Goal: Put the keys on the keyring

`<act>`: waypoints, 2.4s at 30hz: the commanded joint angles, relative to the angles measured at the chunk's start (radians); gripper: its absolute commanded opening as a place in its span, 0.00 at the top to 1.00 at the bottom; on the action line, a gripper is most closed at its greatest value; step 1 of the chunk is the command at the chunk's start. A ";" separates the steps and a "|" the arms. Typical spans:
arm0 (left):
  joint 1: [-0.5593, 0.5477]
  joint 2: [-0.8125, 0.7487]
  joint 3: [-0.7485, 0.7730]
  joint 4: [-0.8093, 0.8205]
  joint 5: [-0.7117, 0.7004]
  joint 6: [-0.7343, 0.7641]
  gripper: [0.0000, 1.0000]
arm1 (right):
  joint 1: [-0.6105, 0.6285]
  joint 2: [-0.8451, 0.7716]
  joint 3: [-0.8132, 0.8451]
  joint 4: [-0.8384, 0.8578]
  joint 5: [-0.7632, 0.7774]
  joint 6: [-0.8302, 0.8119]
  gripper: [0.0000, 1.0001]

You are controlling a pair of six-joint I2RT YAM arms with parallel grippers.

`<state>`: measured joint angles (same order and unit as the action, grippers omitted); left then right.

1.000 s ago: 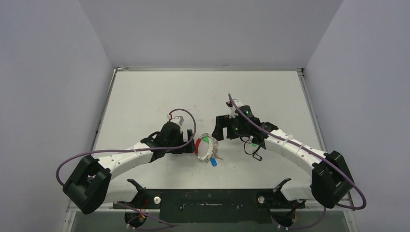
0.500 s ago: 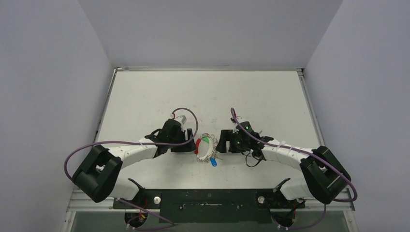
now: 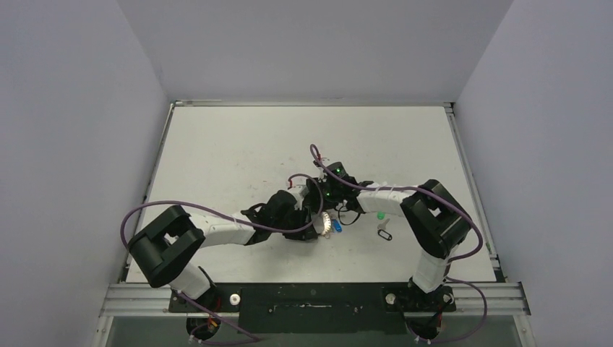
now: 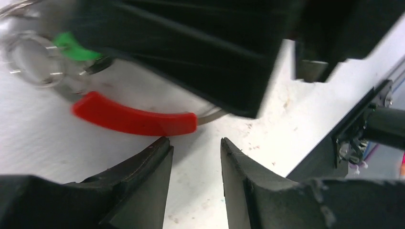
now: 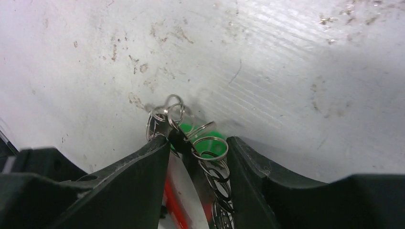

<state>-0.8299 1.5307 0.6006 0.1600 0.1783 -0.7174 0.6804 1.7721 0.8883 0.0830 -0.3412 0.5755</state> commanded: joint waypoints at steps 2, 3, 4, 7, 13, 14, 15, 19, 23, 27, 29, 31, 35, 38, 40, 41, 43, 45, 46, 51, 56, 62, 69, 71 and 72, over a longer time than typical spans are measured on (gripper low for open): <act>-0.060 0.017 -0.008 0.003 -0.044 -0.022 0.55 | 0.045 -0.006 0.027 -0.155 -0.016 -0.063 0.45; -0.060 -0.001 -0.013 -0.007 -0.054 -0.022 0.52 | 0.042 -0.026 0.030 -0.185 0.006 -0.078 0.41; -0.061 -0.021 -0.019 -0.016 -0.061 -0.022 0.50 | 0.037 -0.050 0.033 -0.213 0.029 -0.093 0.37; -0.059 -0.096 -0.035 -0.036 -0.071 -0.014 0.43 | 0.007 -0.129 0.032 -0.284 0.082 -0.122 0.27; -0.044 -0.247 -0.044 -0.113 -0.098 0.015 0.33 | -0.060 -0.259 0.013 -0.366 0.160 -0.156 0.18; -0.036 -0.266 -0.048 -0.122 -0.102 0.014 0.33 | -0.065 -0.267 0.011 -0.376 0.161 -0.164 0.18; -0.022 -0.283 -0.056 -0.130 -0.103 0.010 0.33 | -0.068 -0.271 0.007 -0.382 0.160 -0.167 0.18; 0.056 -0.336 -0.116 -0.129 -0.083 -0.032 0.33 | -0.065 -0.249 -0.021 -0.339 0.114 -0.154 0.19; 0.119 -0.375 -0.171 -0.116 -0.048 -0.073 0.34 | -0.044 -0.155 -0.004 -0.275 0.069 -0.146 0.21; 0.139 -0.423 -0.199 -0.148 -0.047 -0.085 0.35 | -0.008 -0.055 0.055 -0.252 0.029 -0.151 0.26; 0.143 -0.450 -0.208 -0.187 -0.056 -0.086 0.35 | 0.013 -0.031 0.075 -0.259 0.015 -0.157 0.30; 0.149 -0.482 -0.212 -0.234 -0.073 -0.085 0.36 | 0.033 -0.021 0.080 -0.273 0.004 -0.162 0.36; 0.151 -0.542 -0.195 -0.363 -0.154 -0.068 0.38 | 0.063 -0.041 0.048 -0.287 -0.019 -0.169 0.48; 0.151 -0.574 -0.182 -0.426 -0.171 -0.055 0.38 | 0.080 -0.080 0.005 -0.293 -0.051 -0.162 0.57; 0.151 -0.586 -0.187 -0.431 -0.171 -0.051 0.38 | 0.097 -0.109 -0.016 -0.289 -0.083 -0.155 0.57; 0.152 -0.586 -0.192 -0.424 -0.171 -0.052 0.38 | 0.105 -0.122 -0.023 -0.288 -0.093 -0.150 0.55; 0.151 -0.582 -0.200 -0.409 -0.169 -0.056 0.38 | 0.109 -0.155 -0.037 -0.284 -0.102 -0.140 0.50; 0.152 -0.566 -0.206 -0.391 -0.156 -0.067 0.39 | 0.108 -0.196 -0.050 -0.283 -0.087 -0.128 0.43; 0.152 -0.559 -0.212 -0.373 -0.149 -0.072 0.39 | 0.107 -0.214 -0.054 -0.287 -0.069 -0.127 0.40; 0.151 -0.508 -0.243 -0.275 -0.101 -0.098 0.40 | 0.103 -0.271 -0.075 -0.293 0.010 -0.123 0.30; 0.148 -0.437 -0.267 -0.137 -0.059 -0.131 0.43 | 0.090 -0.251 -0.110 -0.276 0.037 -0.109 0.31; 0.107 -0.370 -0.233 -0.115 -0.066 -0.110 0.49 | 0.103 -0.244 -0.198 -0.197 -0.014 -0.048 0.50; 0.100 -0.440 -0.213 -0.213 -0.122 -0.055 0.44 | 0.153 -0.270 -0.268 -0.148 -0.043 0.011 0.64; 0.100 -0.480 -0.211 -0.263 -0.147 -0.041 0.40 | 0.173 -0.281 -0.284 -0.133 -0.045 0.039 0.66; 0.100 -0.502 -0.211 -0.286 -0.163 -0.033 0.37 | 0.183 -0.287 -0.294 -0.125 -0.047 0.051 0.66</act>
<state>-0.7269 1.1080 0.3542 -0.0284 0.0830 -0.7994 0.8207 1.5120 0.6426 -0.0559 -0.3737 0.5659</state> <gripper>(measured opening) 0.588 0.348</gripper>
